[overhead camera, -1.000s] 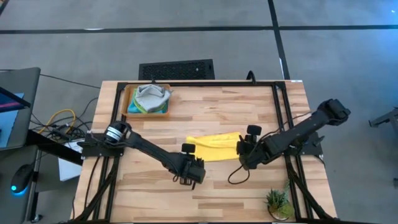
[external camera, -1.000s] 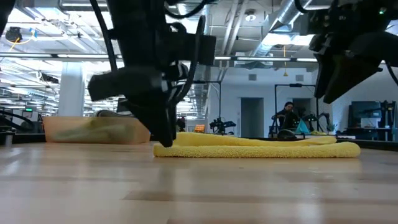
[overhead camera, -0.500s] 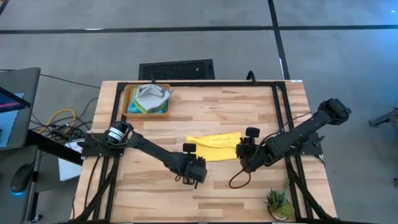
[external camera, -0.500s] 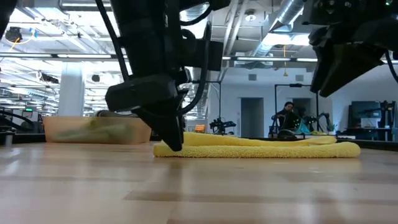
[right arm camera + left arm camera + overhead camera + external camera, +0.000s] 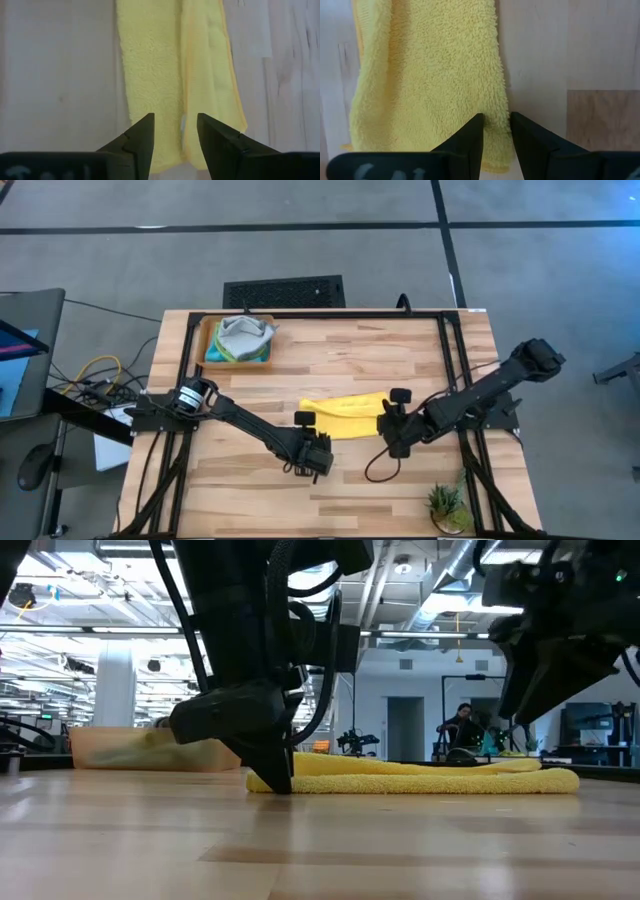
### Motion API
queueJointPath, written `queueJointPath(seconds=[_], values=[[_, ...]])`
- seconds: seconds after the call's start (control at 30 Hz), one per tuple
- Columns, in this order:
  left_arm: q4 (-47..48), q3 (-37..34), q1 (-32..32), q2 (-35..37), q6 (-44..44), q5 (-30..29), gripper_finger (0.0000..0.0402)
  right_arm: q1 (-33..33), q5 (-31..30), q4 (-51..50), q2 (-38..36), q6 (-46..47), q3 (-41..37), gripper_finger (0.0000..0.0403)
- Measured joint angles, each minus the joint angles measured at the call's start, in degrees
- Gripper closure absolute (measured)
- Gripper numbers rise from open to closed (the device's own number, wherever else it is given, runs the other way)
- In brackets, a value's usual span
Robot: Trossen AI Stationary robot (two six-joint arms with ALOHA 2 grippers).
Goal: Fold microfiber towels
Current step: Fold the yellow microfiber cloth
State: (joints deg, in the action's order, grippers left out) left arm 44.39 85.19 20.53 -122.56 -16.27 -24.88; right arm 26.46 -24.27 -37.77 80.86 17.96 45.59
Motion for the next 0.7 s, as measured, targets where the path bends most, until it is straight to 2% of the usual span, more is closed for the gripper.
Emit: queueJointPath(seconds=[0.1,0.27,0.47,0.7], values=[[0.3,0.0,-0.1,0.0,-0.2,0.2,0.0331,-1.2,0.2,1.0,0.0,0.0,-1.4,0.0234],[0.7,-0.1,-0.7,-0.1,-1.5,1.0,0.0394,-2.5,0.2,1.6,0.0,-0.2,-2.2,0.0237],[1.5,0.5,-0.9,0.0,-1.8,0.4,0.0399,-2.5,0.4,2.1,0.0,-1.1,-2.2,0.0238],[3.9,4.9,-1.7,0.0,4.2,-2.4,0.0401,-2.5,0.4,2.3,0.0,-1.4,-2.2,0.0245]])
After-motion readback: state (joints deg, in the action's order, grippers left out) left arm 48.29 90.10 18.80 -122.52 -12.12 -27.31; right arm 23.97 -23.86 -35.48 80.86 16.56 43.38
